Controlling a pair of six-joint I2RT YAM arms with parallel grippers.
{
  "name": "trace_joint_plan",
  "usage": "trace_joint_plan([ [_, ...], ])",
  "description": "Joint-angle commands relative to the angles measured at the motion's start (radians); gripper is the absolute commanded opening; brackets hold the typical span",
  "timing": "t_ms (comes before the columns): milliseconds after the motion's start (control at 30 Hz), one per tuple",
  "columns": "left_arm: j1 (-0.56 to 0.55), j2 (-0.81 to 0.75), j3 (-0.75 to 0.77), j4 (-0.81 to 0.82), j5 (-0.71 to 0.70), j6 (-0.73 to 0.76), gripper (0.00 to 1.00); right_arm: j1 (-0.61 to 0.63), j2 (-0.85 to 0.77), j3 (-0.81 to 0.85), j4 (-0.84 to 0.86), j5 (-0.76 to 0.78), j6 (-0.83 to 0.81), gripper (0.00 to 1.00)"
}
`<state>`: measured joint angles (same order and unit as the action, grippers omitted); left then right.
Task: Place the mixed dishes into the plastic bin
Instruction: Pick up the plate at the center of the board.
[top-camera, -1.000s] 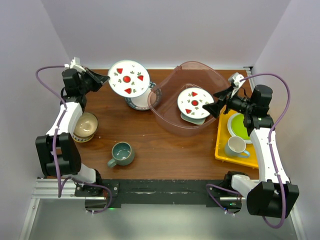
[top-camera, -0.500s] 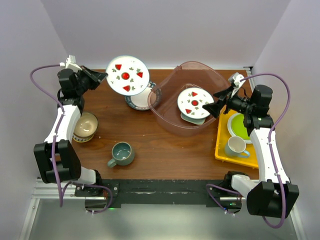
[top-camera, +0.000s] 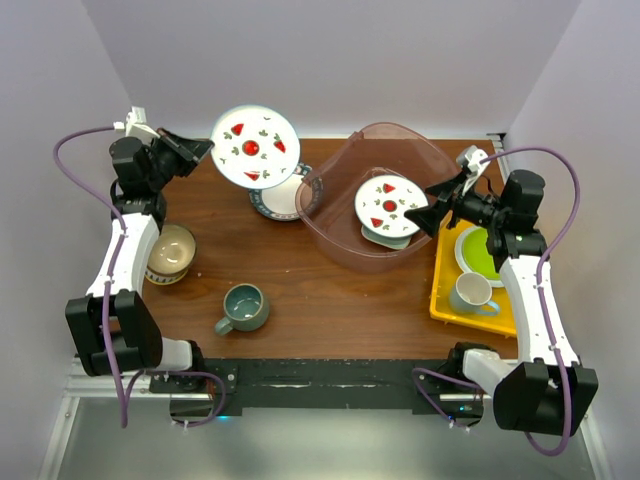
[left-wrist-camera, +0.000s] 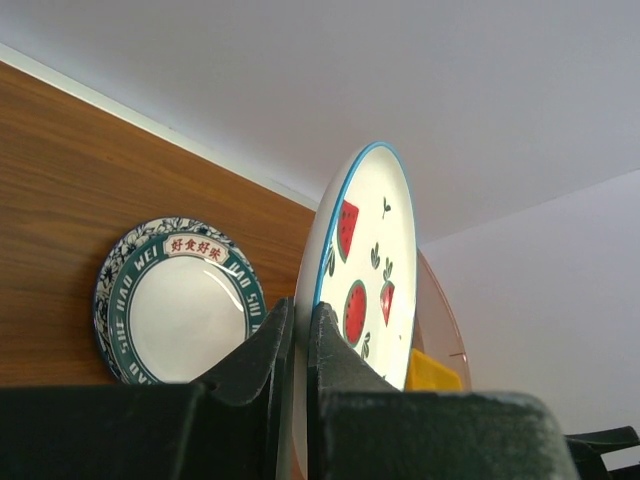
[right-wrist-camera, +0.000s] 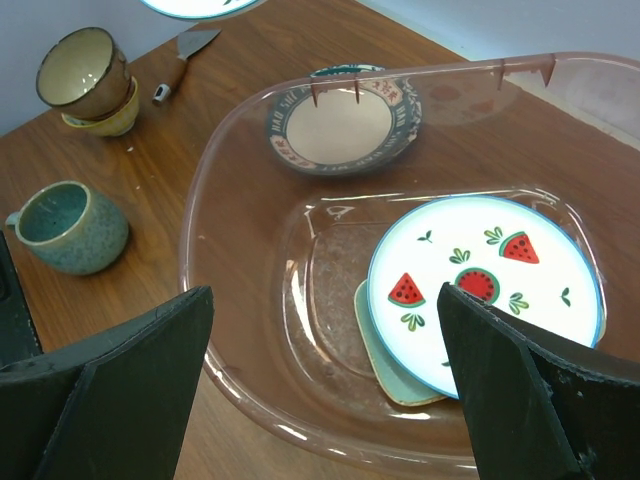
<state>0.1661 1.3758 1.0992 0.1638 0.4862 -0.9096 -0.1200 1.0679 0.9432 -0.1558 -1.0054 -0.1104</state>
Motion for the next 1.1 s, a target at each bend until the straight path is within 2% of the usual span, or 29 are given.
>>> trace_joint_plan([
  [0,0.01,-0.064,0.039,0.149,0.029,-0.081,0.0,-0.006,0.006,-0.001,0.042,-0.033,0.012,0.98],
  [533,0.009,-0.095,0.048,0.169,0.051,-0.121,0.0,-0.004,0.02,0.006,0.047,-0.065,0.029,0.98],
  [767,0.01,-0.098,0.047,0.184,0.057,-0.141,0.0,0.023,0.049,0.058,0.01,-0.085,0.04,0.98],
  [867,0.01,-0.096,0.05,0.187,0.061,-0.143,0.0,0.063,0.076,0.101,-0.045,-0.061,0.017,0.98],
  [1067,0.007,-0.095,0.034,0.223,0.092,-0.181,0.0,0.229,0.168,0.213,-0.143,0.056,-0.025,0.98],
])
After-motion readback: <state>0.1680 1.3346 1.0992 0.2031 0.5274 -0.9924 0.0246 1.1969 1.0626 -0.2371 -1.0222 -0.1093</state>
